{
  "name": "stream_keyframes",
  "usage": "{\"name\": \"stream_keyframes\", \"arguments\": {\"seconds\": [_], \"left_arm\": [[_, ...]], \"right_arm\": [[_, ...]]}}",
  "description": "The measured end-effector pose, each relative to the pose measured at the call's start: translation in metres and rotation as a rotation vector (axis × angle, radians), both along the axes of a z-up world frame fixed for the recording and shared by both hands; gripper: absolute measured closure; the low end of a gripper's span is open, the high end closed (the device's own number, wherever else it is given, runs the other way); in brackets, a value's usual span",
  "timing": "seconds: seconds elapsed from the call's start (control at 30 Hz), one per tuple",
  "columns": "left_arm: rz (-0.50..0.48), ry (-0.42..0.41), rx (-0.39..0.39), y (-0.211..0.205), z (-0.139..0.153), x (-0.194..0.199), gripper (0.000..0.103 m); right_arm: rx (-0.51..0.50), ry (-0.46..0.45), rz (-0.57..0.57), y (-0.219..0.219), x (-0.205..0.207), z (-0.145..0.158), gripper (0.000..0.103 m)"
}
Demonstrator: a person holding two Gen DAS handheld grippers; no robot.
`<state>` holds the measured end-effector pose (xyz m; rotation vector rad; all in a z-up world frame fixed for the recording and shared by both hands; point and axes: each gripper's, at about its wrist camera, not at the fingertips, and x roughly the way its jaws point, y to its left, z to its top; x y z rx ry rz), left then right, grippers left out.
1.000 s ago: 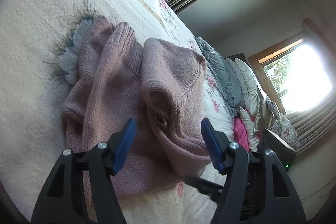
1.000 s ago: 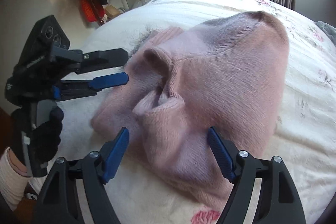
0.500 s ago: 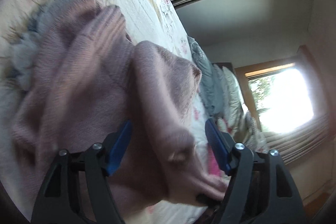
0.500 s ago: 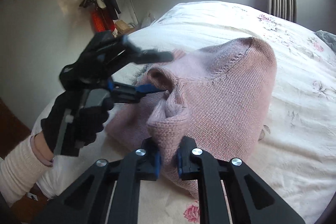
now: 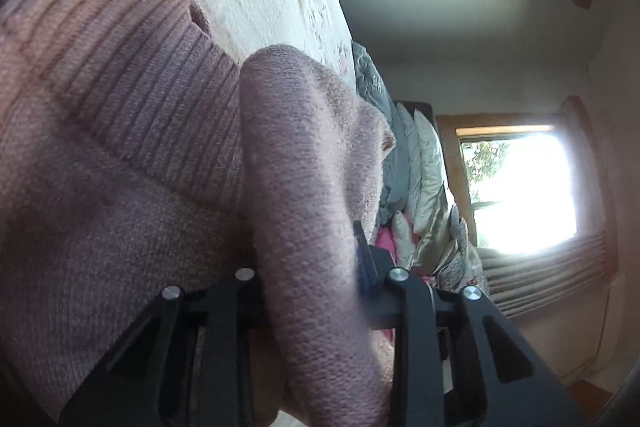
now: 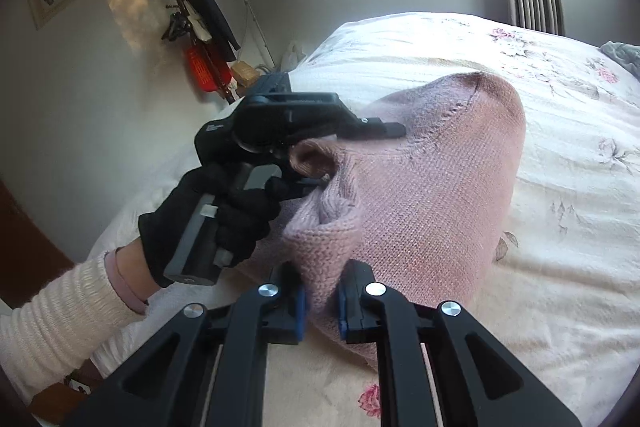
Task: Fold small clothes
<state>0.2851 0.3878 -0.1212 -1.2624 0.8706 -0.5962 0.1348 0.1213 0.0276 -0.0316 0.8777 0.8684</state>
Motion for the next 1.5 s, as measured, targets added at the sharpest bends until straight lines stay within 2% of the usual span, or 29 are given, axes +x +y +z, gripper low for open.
{"name": "stream_keyframes", "arguments": {"seconds": [0.07,0.23,0.37,0.47,0.7,0.83,1.0,1.13,1.23,1.27,1.33,1.43,1.5], "left_arm": [[0.01,-0.032,-0.009,0.005,0.005,-0.005,0.08],[0.041,-0.108,0.028,0.024,0.035,-0.022,0.081],[0.049,-0.151,0.088,0.042,0.062,-0.034,0.081],[0.061,-0.154,0.141,0.059,0.07,-0.042,0.081],[0.109,-0.095,0.175,0.086,0.04,-0.052,0.081],[0.114,-0.073,0.189,0.087,0.018,-0.047,0.081],[0.134,-0.075,0.212,0.085,0.003,-0.047,0.081],[0.15,-0.084,0.205,0.091,-0.005,-0.055,0.079],[0.175,-0.063,0.191,0.098,-0.007,-0.066,0.076],[0.191,-0.062,0.192,0.101,-0.006,-0.072,0.076],[0.226,-0.069,0.238,0.107,0.004,-0.086,0.074],[0.238,-0.112,0.364,0.106,0.031,-0.113,0.074],[0.223,-0.143,0.448,0.095,0.051,-0.137,0.069]], "right_arm": [[0.015,0.009,0.007,0.001,-0.001,-0.001,0.091],[0.054,0.017,0.035,0.011,-0.006,0.002,0.091],[0.074,0.013,0.077,0.034,-0.012,0.007,0.091],[0.065,0.004,0.106,0.057,-0.017,0.007,0.091],[-0.065,-0.028,0.14,0.112,-0.027,-0.018,0.091],[-0.124,-0.009,0.127,0.128,-0.025,-0.044,0.09],[-0.144,0.044,0.117,0.141,-0.018,-0.07,0.085],[-0.151,0.038,0.115,0.149,-0.02,-0.082,0.072],[-0.099,0.057,0.158,0.151,-0.026,-0.08,0.04],[-0.085,0.062,0.177,0.149,-0.029,-0.078,0.035],[-0.049,0.07,0.195,0.143,-0.035,-0.068,0.034],[0.063,0.122,0.178,0.113,-0.034,-0.048,0.035],[0.088,0.097,0.128,0.084,-0.034,-0.035,0.035]]}}
